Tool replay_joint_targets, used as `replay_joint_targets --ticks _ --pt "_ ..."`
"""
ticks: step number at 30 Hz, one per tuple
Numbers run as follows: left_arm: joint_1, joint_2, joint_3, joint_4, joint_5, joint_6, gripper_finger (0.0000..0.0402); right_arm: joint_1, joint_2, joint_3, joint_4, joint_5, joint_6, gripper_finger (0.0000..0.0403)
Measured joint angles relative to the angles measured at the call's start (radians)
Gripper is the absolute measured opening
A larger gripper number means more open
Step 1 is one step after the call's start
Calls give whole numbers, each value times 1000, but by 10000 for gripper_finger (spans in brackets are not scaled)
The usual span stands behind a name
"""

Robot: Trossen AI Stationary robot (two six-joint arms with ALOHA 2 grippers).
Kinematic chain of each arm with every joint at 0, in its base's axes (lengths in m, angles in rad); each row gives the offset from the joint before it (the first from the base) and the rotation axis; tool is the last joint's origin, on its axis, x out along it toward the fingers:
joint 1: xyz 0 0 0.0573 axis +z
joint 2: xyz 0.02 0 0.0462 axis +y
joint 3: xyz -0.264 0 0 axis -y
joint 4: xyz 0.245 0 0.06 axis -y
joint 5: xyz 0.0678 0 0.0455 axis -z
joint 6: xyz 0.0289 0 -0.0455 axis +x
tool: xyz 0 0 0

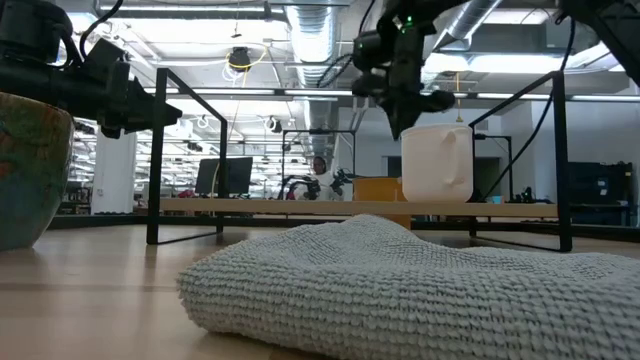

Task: Stack small to large cups/mugs on shelf
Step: Put the yellow cup on the shelf

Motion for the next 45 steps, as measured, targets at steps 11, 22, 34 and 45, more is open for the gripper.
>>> replay_joint_targets --ticks 11,22,34,45 --pt "0 0 0 0 0 0 171 4 0 -95 61 119 7 82" --pt "0 0 0 0 0 0 171 -25 0 -94 35 66 105 152" --pt "0 0 0 0 0 0 171 6 0 -94 67 61 37 234" --pt "0 0 0 0 0 0 171 65 0 -94 121 84 -43 234"
